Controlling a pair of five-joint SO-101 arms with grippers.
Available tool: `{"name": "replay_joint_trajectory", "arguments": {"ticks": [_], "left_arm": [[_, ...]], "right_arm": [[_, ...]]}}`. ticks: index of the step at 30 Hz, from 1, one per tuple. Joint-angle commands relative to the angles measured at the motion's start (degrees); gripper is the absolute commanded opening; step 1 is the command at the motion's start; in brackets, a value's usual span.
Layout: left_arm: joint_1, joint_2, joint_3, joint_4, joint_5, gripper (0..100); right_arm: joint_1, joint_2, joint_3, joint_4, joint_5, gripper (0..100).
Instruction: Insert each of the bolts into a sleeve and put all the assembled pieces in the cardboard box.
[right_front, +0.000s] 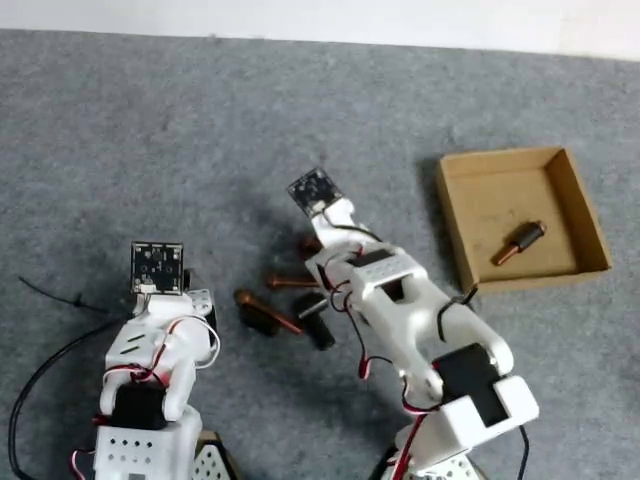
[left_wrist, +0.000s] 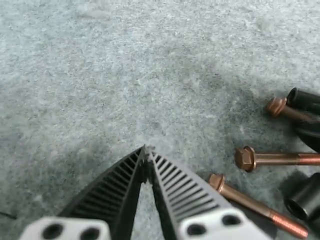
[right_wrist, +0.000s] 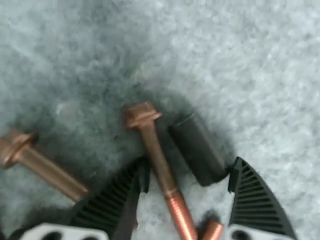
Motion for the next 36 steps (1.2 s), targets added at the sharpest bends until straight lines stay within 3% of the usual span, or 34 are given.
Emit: {"name": "replay_joint_trajectory", "arguments": {"ticks": [1,6,11,19,25,30,36], "left_arm": [[-0.6,-0.8,-0.6,-1.1,0.2,1],[-0.6,-0.8,-0.6,-1.1,0.2,1],[-0.6,-0.8,-0.6,-1.1,0.2,1],[-0.6,-0.8,-0.6,-1.1,0.2,1],[-0.6,-0.8,-0.6,-1.1,0.2,1],[-0.6,-0.8,-0.6,-1.1,0.2,1],[-0.6,-0.8,-0.6,-1.1,0.2,1]], "right_arm": [[0.0,1.6,-3.3,0.1,0.6,24.1],[-0.3,3.6,-3.5,0.1,5.5,24.1],[-0.3,3.7,-3.5,0.1,5.6,23.4],[-0.1,3.9,-3.5,0.0,5.6,0.2],[0.1,2.9,-3.3,0.3,5.6,0.5],[1.8,-7.5,0.0,-0.1,3.7,0.5],[3.7,-21.8,14.3,-11.2,0.2,0.5]]}}
